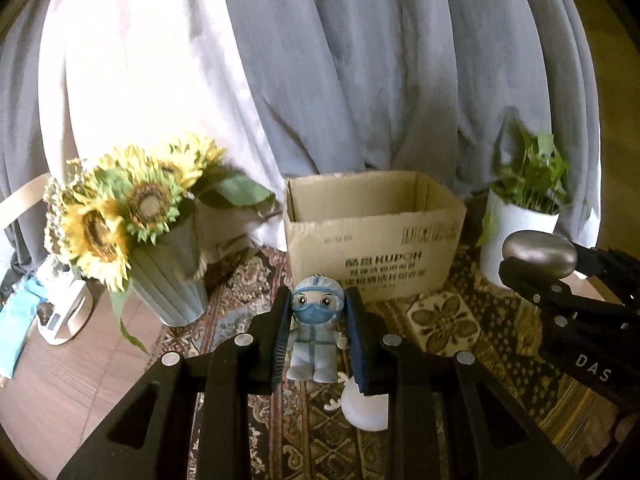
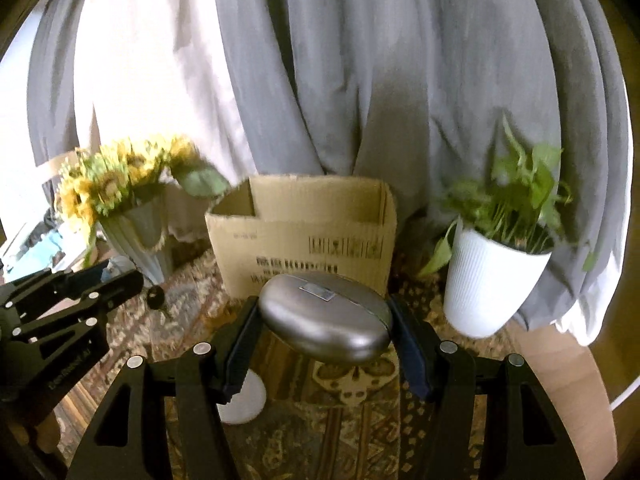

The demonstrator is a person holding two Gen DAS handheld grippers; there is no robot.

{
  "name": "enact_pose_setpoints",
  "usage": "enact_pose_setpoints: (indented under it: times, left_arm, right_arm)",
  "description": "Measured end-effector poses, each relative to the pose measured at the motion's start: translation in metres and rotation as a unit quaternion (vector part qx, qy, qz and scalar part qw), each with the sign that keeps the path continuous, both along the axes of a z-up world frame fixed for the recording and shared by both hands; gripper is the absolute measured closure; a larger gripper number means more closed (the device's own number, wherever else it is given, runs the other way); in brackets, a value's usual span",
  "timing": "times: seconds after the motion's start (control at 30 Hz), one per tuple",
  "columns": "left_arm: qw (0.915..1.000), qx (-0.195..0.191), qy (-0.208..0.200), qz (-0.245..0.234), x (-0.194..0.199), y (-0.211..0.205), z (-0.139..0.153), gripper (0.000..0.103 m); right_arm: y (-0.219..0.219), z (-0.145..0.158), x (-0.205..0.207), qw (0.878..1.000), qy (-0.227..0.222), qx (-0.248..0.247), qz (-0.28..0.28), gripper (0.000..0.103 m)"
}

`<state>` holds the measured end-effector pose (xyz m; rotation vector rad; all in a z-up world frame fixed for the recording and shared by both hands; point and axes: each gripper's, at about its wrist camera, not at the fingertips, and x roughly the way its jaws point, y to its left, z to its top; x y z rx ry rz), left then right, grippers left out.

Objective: Organize rigid objects
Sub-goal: 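Lift the silver case with the right tool while the left tool carries the figurine to the box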

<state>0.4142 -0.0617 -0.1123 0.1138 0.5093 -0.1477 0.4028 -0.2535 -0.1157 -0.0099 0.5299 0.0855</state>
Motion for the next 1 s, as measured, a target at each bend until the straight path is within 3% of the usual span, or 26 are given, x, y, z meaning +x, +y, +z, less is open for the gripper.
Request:
enact_pose_setpoints:
  times: [0.47,1.0]
  left_arm:
    - [0.999,-0.023,-0.038,-0.003,0.023,-0.01,0.046,0.076]
    - [0.9982,-0.019,-0.057,-0.008,0.079,-0.024,0.071,0.076]
  right_arm:
    - [-0.003,0.044,0.013,0.998,-0.068,0.006,0.008,0.039]
    - [-0.011,0.067,0.071,0.998,-0.059,0.018,0.024,0.039]
